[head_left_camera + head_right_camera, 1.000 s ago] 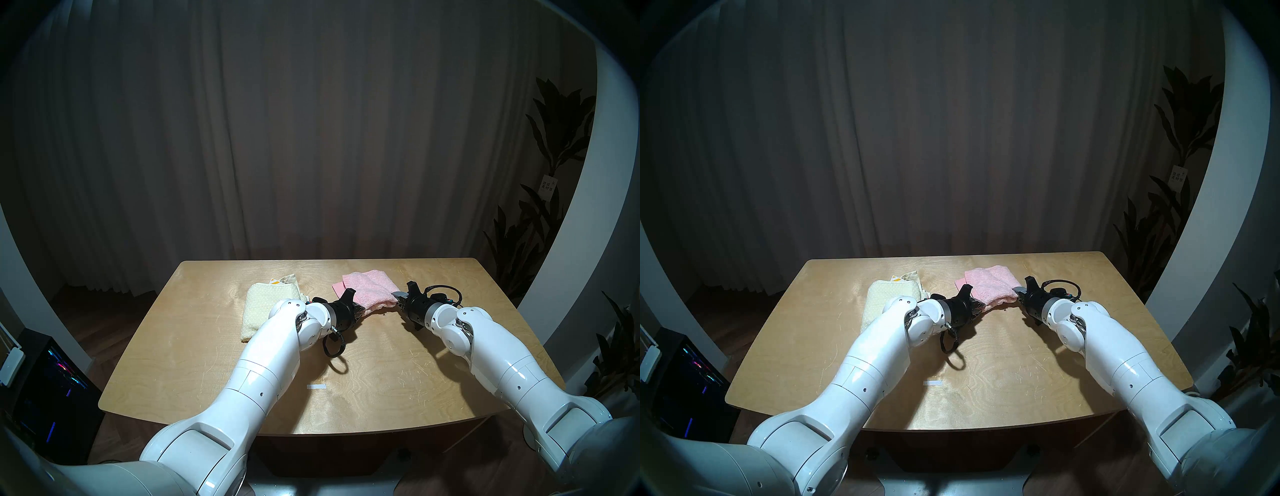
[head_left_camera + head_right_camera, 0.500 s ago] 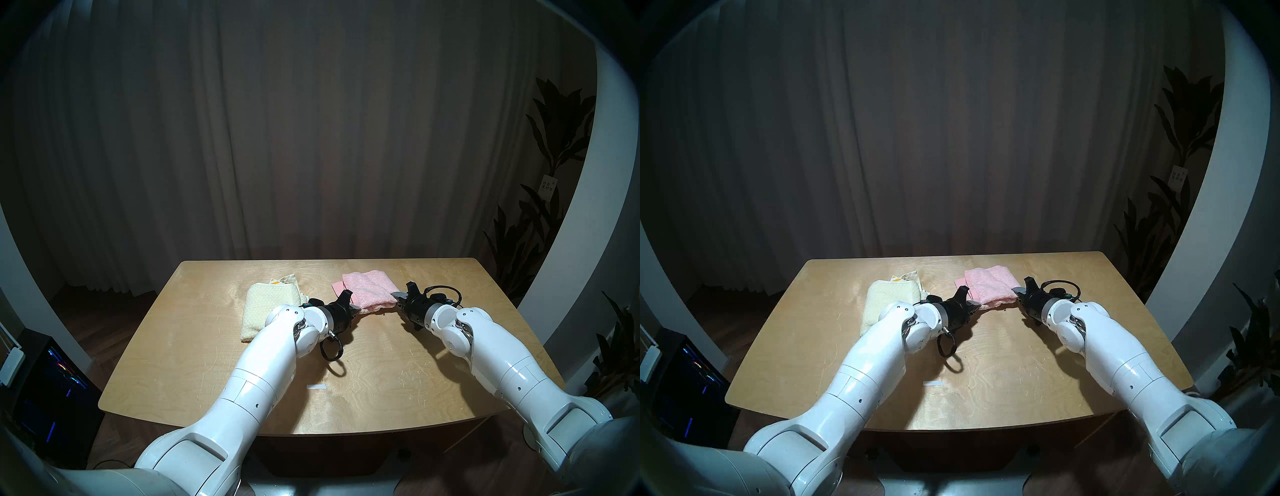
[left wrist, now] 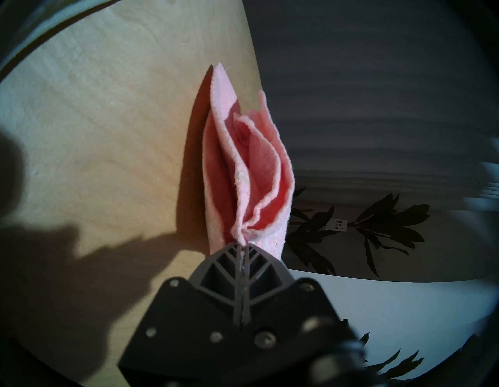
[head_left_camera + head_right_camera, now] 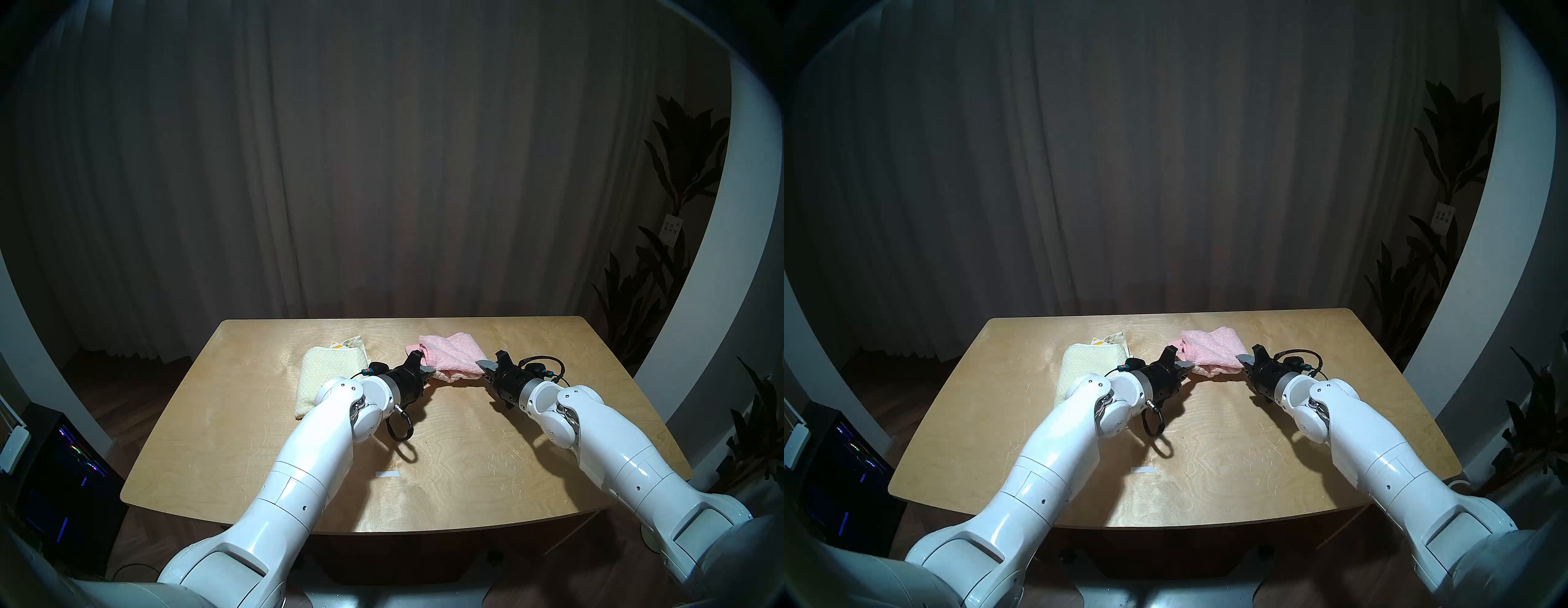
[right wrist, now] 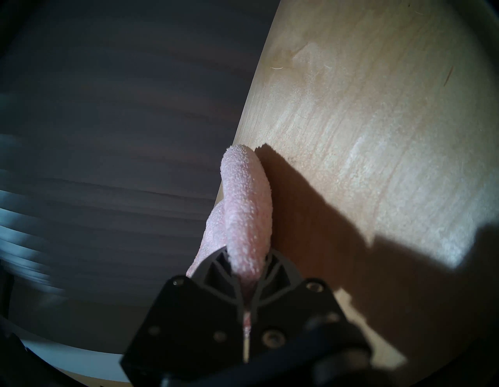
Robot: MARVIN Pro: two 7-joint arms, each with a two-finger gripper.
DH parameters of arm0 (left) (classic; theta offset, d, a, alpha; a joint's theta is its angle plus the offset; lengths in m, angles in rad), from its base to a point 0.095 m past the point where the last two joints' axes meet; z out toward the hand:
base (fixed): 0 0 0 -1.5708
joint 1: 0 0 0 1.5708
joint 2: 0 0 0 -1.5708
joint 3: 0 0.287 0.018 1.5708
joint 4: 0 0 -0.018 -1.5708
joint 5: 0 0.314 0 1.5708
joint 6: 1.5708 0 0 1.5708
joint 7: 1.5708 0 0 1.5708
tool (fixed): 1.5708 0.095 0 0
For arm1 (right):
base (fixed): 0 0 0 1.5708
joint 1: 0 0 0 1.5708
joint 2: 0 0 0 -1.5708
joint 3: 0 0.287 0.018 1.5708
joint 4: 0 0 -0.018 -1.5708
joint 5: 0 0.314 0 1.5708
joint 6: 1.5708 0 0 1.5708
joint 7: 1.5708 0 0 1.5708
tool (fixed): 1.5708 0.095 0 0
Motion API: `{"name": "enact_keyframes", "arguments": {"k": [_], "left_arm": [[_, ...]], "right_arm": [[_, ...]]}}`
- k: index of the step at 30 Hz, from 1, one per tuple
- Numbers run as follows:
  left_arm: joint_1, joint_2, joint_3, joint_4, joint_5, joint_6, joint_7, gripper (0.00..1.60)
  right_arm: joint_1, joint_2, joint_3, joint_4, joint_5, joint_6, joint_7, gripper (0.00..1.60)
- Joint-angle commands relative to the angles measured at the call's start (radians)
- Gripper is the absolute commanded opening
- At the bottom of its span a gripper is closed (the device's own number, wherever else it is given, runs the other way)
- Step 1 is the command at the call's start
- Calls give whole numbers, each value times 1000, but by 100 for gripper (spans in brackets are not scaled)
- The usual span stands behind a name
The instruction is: Fold each towel twice and stack them on table
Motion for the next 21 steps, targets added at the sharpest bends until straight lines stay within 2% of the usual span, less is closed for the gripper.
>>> {"name": "enact_keyframes", "arguments": {"k": [1, 7, 21], "left_arm": [[-40, -20, 6, -21, 3, 12, -69, 0], [-44, -17, 6, -21, 15, 23, -97, 0], [-29, -7, -5, -30, 27, 27, -117, 0]], "right_arm": [[-28, -6, -1, -36, -16, -33, 35, 0], [-24, -17, 17, -50, -8, -59, 73, 0], [2, -22, 51, -80, 15, -64, 76, 0]]}}
